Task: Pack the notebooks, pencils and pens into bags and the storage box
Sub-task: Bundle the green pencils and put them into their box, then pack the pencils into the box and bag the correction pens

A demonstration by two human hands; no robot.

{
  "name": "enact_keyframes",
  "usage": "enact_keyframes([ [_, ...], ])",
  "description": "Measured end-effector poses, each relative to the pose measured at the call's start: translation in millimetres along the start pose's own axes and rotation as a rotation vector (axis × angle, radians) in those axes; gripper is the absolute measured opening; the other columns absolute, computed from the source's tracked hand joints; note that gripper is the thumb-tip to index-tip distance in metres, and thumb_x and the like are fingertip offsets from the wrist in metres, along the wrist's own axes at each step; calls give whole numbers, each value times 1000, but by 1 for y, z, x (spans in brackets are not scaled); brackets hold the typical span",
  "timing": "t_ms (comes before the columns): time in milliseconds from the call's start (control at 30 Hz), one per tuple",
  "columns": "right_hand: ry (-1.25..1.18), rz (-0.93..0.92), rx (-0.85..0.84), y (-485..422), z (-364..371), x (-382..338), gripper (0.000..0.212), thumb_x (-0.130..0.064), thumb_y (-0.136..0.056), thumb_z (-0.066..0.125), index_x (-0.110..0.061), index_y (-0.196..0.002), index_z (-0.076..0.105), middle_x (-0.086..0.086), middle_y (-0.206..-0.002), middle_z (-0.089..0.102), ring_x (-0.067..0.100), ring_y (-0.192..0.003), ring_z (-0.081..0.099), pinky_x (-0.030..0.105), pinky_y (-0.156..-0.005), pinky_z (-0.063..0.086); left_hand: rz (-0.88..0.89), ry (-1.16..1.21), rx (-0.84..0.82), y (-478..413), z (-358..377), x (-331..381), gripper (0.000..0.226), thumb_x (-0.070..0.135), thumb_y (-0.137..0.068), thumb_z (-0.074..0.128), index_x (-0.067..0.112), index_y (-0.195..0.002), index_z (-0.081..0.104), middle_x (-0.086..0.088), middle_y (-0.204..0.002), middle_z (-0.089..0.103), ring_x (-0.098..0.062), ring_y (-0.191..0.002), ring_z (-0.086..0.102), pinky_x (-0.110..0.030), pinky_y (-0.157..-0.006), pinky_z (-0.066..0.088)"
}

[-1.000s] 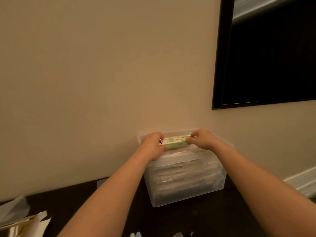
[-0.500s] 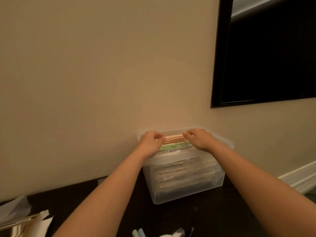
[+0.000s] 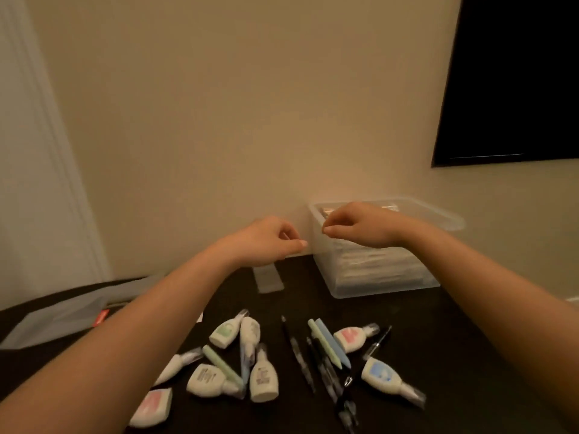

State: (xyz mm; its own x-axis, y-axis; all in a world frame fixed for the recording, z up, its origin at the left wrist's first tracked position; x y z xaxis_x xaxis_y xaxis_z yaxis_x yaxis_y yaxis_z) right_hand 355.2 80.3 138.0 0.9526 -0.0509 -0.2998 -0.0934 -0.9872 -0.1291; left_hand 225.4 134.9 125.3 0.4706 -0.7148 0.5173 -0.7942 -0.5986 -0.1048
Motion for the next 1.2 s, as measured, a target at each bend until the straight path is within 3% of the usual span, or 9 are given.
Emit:
enact_keyframes([
  [167,55,-24,-218,29,48,-57,35,-37,-98,45,-21,-126,57,1,-121,61,14,-106,57,32,-96,44,-25,-6,-87,57,6,-20,25,35,-93,52,17,-110,59,3,-95,59,-12,-89,58,-27,-83,48],
  [300,20,-33,-300,46,85,-85,33,-36,-97,48,-22,-125,58,1,-114,64,14,-100,61,33,-92,48,-48,-21,-113,95,16,-41,24,38,-92,53,21,-108,60,11,-86,58,-4,-81,56,-25,-78,46],
  [500,-67,-24,-333,61,136,-106,28,-31,-97,49,-22,-122,58,-3,-109,64,9,-93,61,29,-87,49,-128,-65,-115,145,25,-70,32,40,-93,51,21,-118,58,5,-108,60,-10,-100,57,-31,-90,48],
  [667,-74,-6,-231,67,167,-114,25,-25,-96,52,-18,-118,62,0,-112,64,13,-94,62,25,-81,50,-217,-10,-73,178,34,-102,30,36,-93,53,22,-118,56,2,-117,59,-10,-103,55,-28,-90,47],
  [867,-74,32,-31,64,191,-127,22,-28,-95,53,-21,-113,64,2,-110,64,15,-94,60,37,-86,53,-327,-47,17,198,50,-137,37,29,-93,55,21,-128,50,-1,-132,50,-14,-111,51,-25,-85,44],
  [967,-68,42,52,60,196,-131,23,-27,-95,53,-20,-113,64,2,-110,64,15,-95,59,33,-81,52,-296,-52,103,197,53,-145,38,30,-93,55,22,-130,49,-4,-136,47,-16,-118,48,-27,-91,42],
  [1067,-80,65,98,54,192,-126,20,-25,-95,52,-19,-107,66,2,-103,65,16,-90,60,35,-79,53,-234,-4,152,190,50,-146,37,33,-93,54,24,-128,49,0,-133,47,-11,-113,47,-22,-83,41],
  [1200,-79,123,113,32,182,-104,18,-23,-94,52,-19,-104,66,2,-98,65,17,-86,61,38,-79,55,-183,68,153,166,43,-142,34,30,-94,53,22,-127,51,2,-132,50,-13,-124,45,-25,-92,41],
])
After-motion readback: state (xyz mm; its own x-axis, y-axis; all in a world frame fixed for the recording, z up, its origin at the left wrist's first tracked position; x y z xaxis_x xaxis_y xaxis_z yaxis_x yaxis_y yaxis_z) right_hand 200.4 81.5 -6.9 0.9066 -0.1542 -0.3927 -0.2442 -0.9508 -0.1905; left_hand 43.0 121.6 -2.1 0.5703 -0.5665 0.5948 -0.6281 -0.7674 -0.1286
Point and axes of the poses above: each hand's wrist, its own y-axis away from the middle knuckle, its own z-axis out of the palm, x = y × z, the point moved 7 cm from there along -y, towards the middle knuckle
